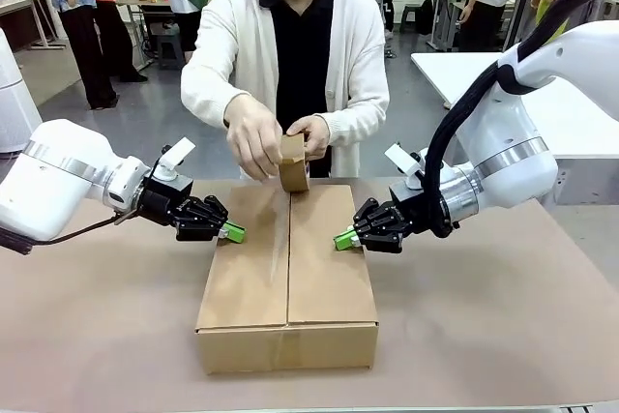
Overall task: Wrap the clocks to prevent damage.
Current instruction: After the human seals the box with tape, release both hands from the side flaps of the Package Box.
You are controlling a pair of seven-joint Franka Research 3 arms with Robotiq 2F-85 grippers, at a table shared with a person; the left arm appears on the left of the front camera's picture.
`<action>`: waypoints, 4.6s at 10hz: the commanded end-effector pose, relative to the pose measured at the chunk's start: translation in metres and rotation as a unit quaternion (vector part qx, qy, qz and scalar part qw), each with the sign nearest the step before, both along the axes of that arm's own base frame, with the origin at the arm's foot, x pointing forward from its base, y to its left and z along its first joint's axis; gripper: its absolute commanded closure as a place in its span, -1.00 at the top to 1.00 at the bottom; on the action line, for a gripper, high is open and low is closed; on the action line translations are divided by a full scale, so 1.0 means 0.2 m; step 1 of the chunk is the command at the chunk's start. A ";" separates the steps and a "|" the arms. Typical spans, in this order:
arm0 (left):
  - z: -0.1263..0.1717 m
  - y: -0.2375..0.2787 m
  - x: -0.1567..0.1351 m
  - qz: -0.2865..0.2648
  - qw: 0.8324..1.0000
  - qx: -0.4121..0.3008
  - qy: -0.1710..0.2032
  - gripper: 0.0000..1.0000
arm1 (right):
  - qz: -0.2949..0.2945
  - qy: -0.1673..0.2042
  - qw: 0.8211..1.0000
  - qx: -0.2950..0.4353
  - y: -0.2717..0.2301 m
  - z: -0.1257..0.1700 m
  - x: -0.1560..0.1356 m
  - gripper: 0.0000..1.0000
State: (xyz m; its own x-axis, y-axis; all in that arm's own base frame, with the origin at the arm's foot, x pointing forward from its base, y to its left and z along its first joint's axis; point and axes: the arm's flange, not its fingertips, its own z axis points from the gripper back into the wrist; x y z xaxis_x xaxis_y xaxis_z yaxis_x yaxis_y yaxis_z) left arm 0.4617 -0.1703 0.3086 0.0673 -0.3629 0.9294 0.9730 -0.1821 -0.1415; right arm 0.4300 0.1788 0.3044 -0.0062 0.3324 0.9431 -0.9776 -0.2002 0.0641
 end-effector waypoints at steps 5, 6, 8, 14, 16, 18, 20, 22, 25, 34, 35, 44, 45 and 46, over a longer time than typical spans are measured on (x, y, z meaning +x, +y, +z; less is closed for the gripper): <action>-0.02 -0.01 0.01 0.005 1.000 -0.002 0.004 -0.99 | 0.000 0.001 1.000 -0.004 0.01 -0.02 0.00 -0.98; -0.02 -0.01 0.01 0.005 1.000 -0.002 0.004 -0.99 | 0.000 0.001 1.000 -0.004 0.01 -0.02 0.00 -0.98; -0.02 -0.01 0.01 0.005 1.000 -0.002 0.004 -0.99 | 0.000 0.001 1.000 -0.004 0.01 -0.02 0.00 -0.98; -0.02 -0.01 0.01 0.005 1.000 -0.002 0.004 -0.99 | 0.000 0.001 1.000 -0.004 0.01 -0.02 0.00 -0.98; -0.02 -0.01 0.01 0.005 1.000 -0.002 0.004 -0.99 | 0.000 0.001 1.000 -0.004 0.01 -0.02 0.00 -0.98; -0.02 -0.01 0.01 0.005 1.000 -0.002 0.004 -0.99 | 0.000 0.001 1.000 -0.004 0.01 -0.02 0.00 -0.98; -0.02 -0.01 0.01 0.005 1.000 -0.002 0.004 -0.99 | 0.000 0.001 1.000 -0.004 0.01 -0.02 0.00 -0.98; -0.02 -0.01 0.01 0.005 1.000 -0.002 0.004 -0.99 | 0.000 0.001 1.000 -0.004 0.01 -0.02 0.00 -0.98; -0.02 -0.01 0.01 0.005 1.000 -0.002 0.004 -0.99 | 0.000 0.001 1.000 -0.004 0.01 -0.02 0.00 -0.98; -0.02 -0.01 0.01 0.005 1.000 -0.002 0.004 -0.99 | 0.000 0.001 1.000 -0.004 0.01 -0.02 0.00 -0.98; -0.02 -0.01 0.01 0.005 1.000 -0.002 0.004 -0.99 | 0.000 0.001 1.000 -0.004 0.01 -0.02 0.00 -0.98; -0.02 -0.01 0.01 0.005 1.000 -0.002 0.004 -0.99 | 0.000 0.001 1.000 -0.004 0.01 -0.02 0.00 -0.98; -0.02 -0.01 0.01 0.005 1.000 -0.002 0.004 -0.99 | 0.000 0.001 1.000 -0.004 0.01 -0.02 0.00 -0.98; -0.02 -0.01 0.01 0.005 1.000 -0.002 0.004 -0.99 | 0.000 0.001 1.000 -0.004 0.01 -0.02 0.00 -0.98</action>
State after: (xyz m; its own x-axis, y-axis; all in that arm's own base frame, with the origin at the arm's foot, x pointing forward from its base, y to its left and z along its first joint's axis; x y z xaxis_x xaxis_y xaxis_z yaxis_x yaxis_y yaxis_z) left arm 0.4617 -0.1702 0.3079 0.0694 -0.3614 0.9298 0.9725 -0.1834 -0.1439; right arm 0.4300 0.1788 0.3037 -0.0048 0.3326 0.9431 -0.9776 -0.2002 0.0656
